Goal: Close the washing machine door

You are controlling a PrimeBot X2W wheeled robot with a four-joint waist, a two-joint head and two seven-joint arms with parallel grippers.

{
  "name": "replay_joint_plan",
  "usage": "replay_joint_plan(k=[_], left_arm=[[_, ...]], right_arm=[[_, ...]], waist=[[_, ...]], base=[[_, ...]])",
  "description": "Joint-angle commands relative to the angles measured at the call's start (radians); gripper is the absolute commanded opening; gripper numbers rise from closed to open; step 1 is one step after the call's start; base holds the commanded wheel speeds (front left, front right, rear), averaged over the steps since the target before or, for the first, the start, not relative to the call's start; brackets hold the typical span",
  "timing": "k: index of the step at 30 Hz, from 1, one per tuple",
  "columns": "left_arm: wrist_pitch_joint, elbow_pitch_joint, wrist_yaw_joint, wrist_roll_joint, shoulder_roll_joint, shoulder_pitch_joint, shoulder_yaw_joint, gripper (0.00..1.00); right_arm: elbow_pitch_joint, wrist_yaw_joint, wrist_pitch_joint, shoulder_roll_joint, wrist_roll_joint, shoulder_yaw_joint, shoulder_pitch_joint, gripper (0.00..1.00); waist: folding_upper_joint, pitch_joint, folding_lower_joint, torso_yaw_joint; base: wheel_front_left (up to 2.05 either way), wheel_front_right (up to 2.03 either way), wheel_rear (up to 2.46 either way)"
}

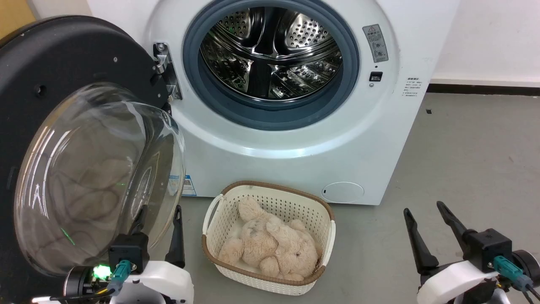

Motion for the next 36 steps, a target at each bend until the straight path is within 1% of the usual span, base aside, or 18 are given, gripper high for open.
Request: replay_joint_plan(k=[1,11,20,28,36], left_arm=[[-0.01,0.002,0.008,-0.001,0.0,-0.005,-0.001,0.0],[-0.029,-0.011,0.019,-0.003,0.004,-0.021,-0.012,0.0],[-0.048,-0.061,0.012,-0.011,0.011,-0.064,-0.021,0.0],[-0.065,-0.127,-0.012,-0.044,0.009,-0.123,-0.01,0.0],[-0.081,-0.18,-0.046,-0.091,0.005,-0.195,0.028,0.0]], right_arm=[[0.002,0.0,-0.01,0.001,0.011,-0.006,-0.004,1.0],[0.004,0.0,-0.029,0.001,0.027,-0.024,-0.005,1.0],[0.005,0.0,-0.047,0.001,0.042,-0.044,-0.004,1.0],[0.007,0.0,-0.064,0.002,0.055,-0.062,-0.006,1.0],[0.009,0.0,-0.081,0.002,0.066,-0.082,-0.008,1.0]], waist=[[-0.0001,0.0,0.0,0.001],[-0.0001,0.001,0.0,0.018],[-0.0001,0.003,0.0,0.061],[-0.0001,0.005,0.0,0.118],[-0.0001,0.013,0.0,0.185]], base=[[0.0,0.0,0.0],[0.0,0.0,0.0],[0.0,0.0,0.0],[0.0,0.0,0.0],[0.0,0.0,0.0]])
